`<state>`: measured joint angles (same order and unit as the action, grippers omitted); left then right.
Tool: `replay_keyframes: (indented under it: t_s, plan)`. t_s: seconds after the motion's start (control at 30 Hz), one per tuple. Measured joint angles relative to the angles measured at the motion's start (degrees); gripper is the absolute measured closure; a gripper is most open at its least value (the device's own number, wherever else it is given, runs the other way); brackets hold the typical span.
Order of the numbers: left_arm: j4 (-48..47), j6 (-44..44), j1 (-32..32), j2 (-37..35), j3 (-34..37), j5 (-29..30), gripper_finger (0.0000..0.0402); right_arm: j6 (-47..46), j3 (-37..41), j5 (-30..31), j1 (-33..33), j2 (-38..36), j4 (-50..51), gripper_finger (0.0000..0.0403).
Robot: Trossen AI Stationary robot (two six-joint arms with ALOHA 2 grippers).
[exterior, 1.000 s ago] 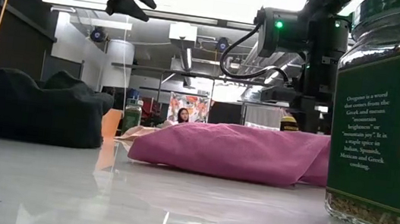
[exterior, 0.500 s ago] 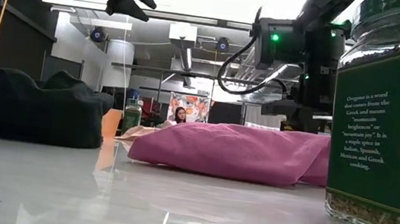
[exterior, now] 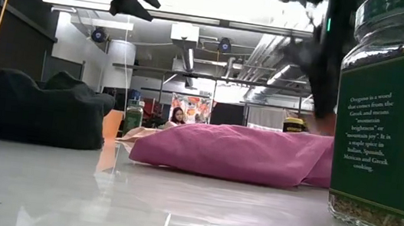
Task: Sort spices by type
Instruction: Put the orange seasoning pack into the orange bin
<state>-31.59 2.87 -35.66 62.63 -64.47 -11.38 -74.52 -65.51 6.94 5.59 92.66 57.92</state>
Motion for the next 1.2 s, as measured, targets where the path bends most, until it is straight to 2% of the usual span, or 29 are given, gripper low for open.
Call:
replay_keyframes:
  t_s: [0.07, 0.13, 0.2, 0.27, 0.4, 0.5, 0.7, 0.93, 1.2]
  plan:
    - [0.82, -0.38, 0.46, 1.22, 0.00, -0.10, 0.0156, 5.45, -2.28, 3.35, 0.19, -4.14, -1.50, 0.0393]
    - [3.07, -2.53, 1.19, 3.00, 0.00, -0.76, 0.0156, 15.10, -3.93, 6.28, -0.56, -8.25, -6.52, 0.0395]
    - [6.15, -7.43, 2.48, 5.36, 0.00, -3.56, 0.0156, 26.38, -4.80, 6.10, -1.97, -11.98, -14.12, 0.0391]
    - [9.78, -13.74, 4.19, 7.92, 0.00, -7.06, 0.0156, 36.64, -5.20, 2.58, -3.76, -15.09, -21.40, 0.0391]
    - [18.95, -23.99, 8.89, 12.11, 0.00, -13.96, 0.0156, 49.86, -6.55, -10.16, -8.11, -18.09, -31.03, 0.0397]
    - [25.30, -28.00, 12.97, 14.10, 0.00, -14.07, 0.0156, 53.44, -8.68, -16.21, -10.40, -18.30, -32.33, 0.0397]
    - [29.88, -32.97, 18.49, 14.91, -0.02, -13.66, 0.0156, 57.90, -10.61, -20.36, -11.62, -16.83, -27.39, 0.0398]
    - [29.87, -31.77, 21.33, 15.55, -0.07, -13.41, 0.0156, 59.60, -10.72, -24.05, -11.62, -15.99, -28.70, 0.0398]
    - [30.13, -28.48, 23.12, 19.16, -0.04, -11.94, 0.0156, 61.52, -10.72, -24.45, -11.70, -14.14, -30.62, 0.0398]
